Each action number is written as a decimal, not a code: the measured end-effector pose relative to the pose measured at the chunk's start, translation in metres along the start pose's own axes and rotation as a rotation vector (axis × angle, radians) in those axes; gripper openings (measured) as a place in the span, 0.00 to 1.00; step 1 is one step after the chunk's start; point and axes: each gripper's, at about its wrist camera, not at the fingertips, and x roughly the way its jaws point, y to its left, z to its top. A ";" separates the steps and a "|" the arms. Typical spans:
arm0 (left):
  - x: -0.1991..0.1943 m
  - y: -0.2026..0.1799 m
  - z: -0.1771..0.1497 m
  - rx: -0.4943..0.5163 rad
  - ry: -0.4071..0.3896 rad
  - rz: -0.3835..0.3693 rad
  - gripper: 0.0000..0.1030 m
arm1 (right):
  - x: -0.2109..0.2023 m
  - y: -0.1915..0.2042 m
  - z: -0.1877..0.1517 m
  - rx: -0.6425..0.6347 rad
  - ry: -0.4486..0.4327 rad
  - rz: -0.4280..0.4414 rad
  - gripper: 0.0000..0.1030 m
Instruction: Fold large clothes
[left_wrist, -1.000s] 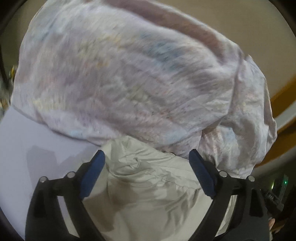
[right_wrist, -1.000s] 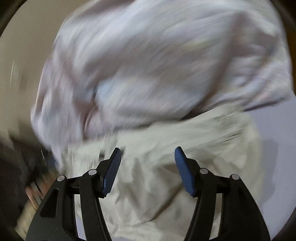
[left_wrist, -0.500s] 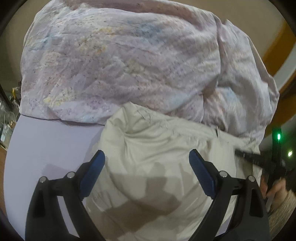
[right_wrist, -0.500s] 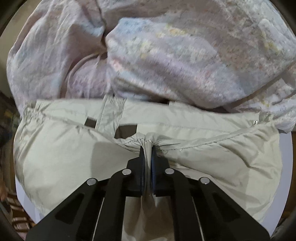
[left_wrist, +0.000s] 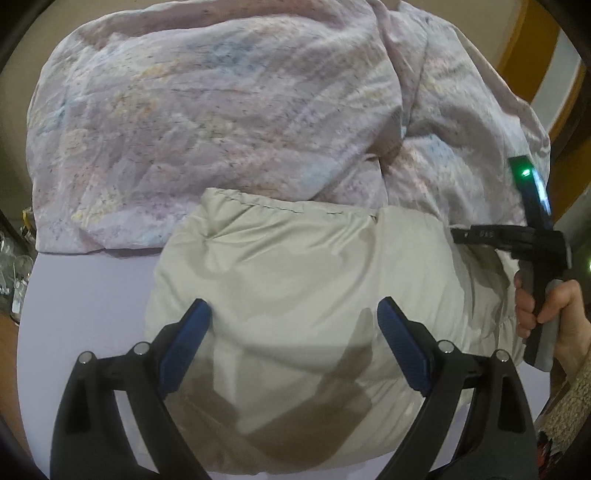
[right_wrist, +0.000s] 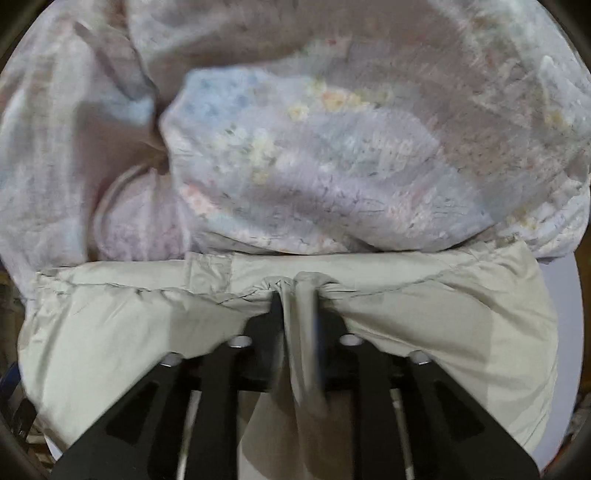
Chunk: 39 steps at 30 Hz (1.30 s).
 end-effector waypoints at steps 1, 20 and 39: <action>0.002 -0.003 0.000 0.015 0.001 0.006 0.89 | -0.006 -0.002 -0.001 -0.004 -0.011 0.015 0.46; 0.056 -0.004 0.011 0.043 -0.091 0.269 0.95 | -0.027 -0.115 -0.083 0.028 -0.146 -0.165 0.50; 0.118 0.035 0.016 -0.020 -0.106 0.307 0.98 | 0.014 -0.125 -0.080 0.054 -0.278 -0.237 0.84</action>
